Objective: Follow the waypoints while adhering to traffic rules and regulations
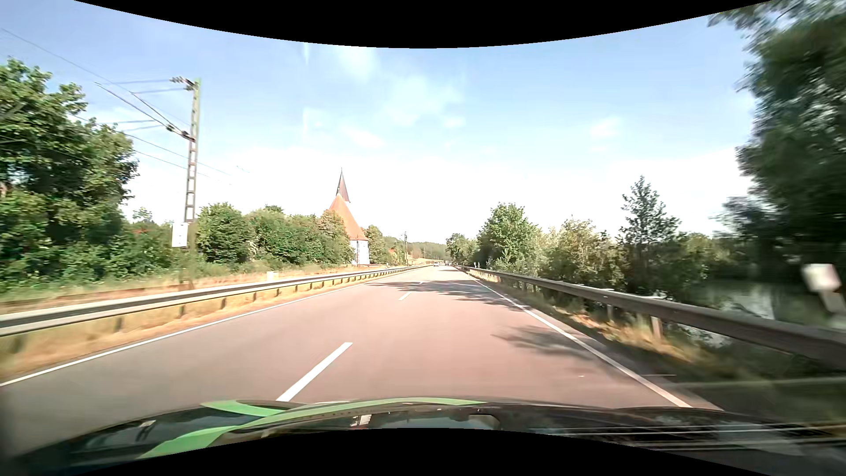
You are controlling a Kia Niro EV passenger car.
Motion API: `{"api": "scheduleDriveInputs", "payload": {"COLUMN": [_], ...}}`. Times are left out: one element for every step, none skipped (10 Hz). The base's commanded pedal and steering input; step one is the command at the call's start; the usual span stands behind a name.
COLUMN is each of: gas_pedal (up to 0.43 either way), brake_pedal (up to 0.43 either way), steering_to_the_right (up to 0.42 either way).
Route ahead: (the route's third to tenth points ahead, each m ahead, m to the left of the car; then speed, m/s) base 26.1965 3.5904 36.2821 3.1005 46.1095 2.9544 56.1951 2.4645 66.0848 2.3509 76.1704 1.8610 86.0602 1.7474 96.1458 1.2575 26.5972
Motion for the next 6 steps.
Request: {"api": "scheduleDriveInputs", "payload": {"gas_pedal": [0.228, 0.220, 0.228, 0.240, 0.260, 0.268], "brake_pedal": [0.000, 0.000, 0.000, 0.000, 0.000, 0.000], "steering_to_the_right": [-0.001, -0.001, 0.000, -0.001, 0.000, -0.001]}}
